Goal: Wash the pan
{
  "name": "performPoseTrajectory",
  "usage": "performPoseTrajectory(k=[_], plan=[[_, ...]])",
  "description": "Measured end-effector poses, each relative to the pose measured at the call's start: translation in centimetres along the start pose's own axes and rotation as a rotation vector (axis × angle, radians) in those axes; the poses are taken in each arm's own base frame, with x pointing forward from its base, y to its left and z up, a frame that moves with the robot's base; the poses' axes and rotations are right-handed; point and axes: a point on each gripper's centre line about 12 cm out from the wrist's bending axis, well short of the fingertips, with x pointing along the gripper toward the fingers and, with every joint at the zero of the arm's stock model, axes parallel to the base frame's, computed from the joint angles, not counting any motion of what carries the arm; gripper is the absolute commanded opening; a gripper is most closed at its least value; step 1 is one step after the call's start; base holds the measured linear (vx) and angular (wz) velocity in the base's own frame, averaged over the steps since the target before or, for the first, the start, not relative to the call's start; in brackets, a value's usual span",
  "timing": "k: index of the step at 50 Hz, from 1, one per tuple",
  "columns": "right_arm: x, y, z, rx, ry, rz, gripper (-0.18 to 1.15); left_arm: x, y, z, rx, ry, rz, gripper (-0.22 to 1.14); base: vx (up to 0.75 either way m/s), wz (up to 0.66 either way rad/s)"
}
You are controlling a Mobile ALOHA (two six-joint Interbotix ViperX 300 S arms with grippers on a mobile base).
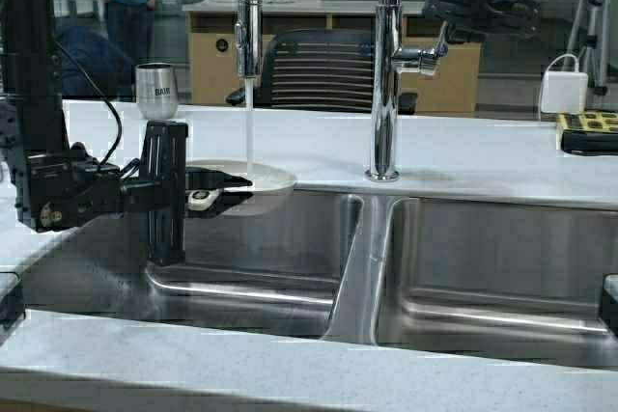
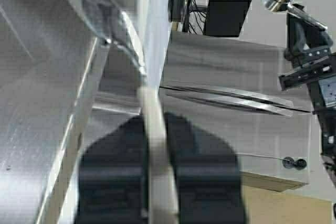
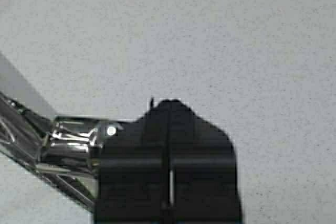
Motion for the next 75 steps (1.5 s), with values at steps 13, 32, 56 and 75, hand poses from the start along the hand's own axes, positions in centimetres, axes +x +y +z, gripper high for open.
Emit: performPoseTrajectory(k=[13,32,56,75], plan=[[0.2,1.5,0.2,-0.131,-0.003,0.047,0.07,0.0,-0.1,0.0,0.0,0.002,-0.011,0.02,0.0,0.0],[-0.8,2.2,0.6,-0.193,-0.004,0.065,0.07,0.2,0.2,0.1,-0.01,0.002,-0.085,0.02,0.0,0.0],[-10.5,-0.5,5.0,-0.174,-0.084,-0.002,0.07,-0.3,1.1,1.6,0.17,-0.143,0.003,0.02,0.0,0.0],[-14.8,-0.7,1.9,-0.126,-0.018,-0.014,0.07,-0.6,-0.6,1.2,0.07,-0.098,0.294,0.02,0.0,0.0]])
